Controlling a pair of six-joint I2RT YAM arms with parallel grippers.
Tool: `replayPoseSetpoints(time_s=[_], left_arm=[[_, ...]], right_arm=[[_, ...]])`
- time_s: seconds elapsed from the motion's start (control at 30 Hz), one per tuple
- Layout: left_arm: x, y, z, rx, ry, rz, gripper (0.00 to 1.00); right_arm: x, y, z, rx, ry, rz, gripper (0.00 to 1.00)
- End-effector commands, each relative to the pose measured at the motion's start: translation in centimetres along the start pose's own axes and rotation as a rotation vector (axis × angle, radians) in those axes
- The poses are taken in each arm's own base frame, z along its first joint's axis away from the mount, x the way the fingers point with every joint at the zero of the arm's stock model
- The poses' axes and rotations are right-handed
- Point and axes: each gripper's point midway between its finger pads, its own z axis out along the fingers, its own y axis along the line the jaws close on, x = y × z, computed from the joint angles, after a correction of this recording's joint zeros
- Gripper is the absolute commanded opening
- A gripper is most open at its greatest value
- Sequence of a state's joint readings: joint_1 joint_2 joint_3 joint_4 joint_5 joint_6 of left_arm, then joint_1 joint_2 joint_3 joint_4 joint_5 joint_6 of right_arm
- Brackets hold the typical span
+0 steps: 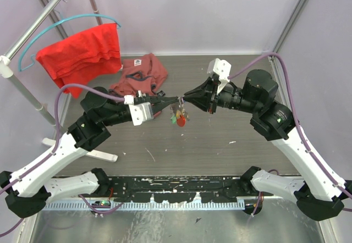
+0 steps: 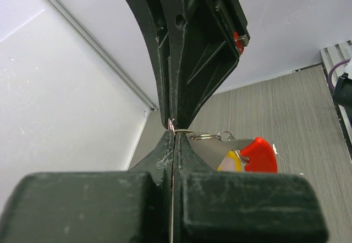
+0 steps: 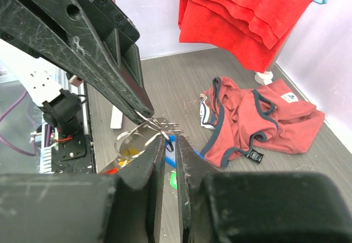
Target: Put the keys on the keyring
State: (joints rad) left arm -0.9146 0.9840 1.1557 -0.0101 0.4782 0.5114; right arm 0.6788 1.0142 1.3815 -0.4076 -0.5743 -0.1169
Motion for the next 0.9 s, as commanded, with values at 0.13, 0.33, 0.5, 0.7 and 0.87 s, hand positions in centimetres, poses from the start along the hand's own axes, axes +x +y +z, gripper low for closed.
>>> replayPoseSetpoints(time_s=[0.13, 0.33, 0.5, 0.7, 0.87], left_arm=[[-2.4, 0.5, -0.4, -0.022, -0.087, 0.03, 0.0], [-2.8, 0.5, -0.3, -0.032, -0.12, -0.001, 0.0], [-3.4, 0.3, -0.2, -0.04, -0.167, -0.049, 0.0], [-4.0, 0.2, -0.1, -0.039, -0.21, -0.089, 0.0], [-4.2, 0.0, 0.0, -0.029, -0.223, -0.102, 0.0]], right_arm=[[-2.7, -0.5, -1.3, 0.06, -0.078, -0.083, 0.29], [-3.6, 0.5, -2.3, 0.035, -0.098, -0.155, 0.36], [-4.2, 1.4, -2.8, -0.013, -0.112, -0.221, 0.37], [-4.6, 1.9, -3.2, -0.036, -0.113, -0.244, 0.29], [-4.5, 2.3, -2.9, -0.068, -0.098, -0.237, 0.14]])
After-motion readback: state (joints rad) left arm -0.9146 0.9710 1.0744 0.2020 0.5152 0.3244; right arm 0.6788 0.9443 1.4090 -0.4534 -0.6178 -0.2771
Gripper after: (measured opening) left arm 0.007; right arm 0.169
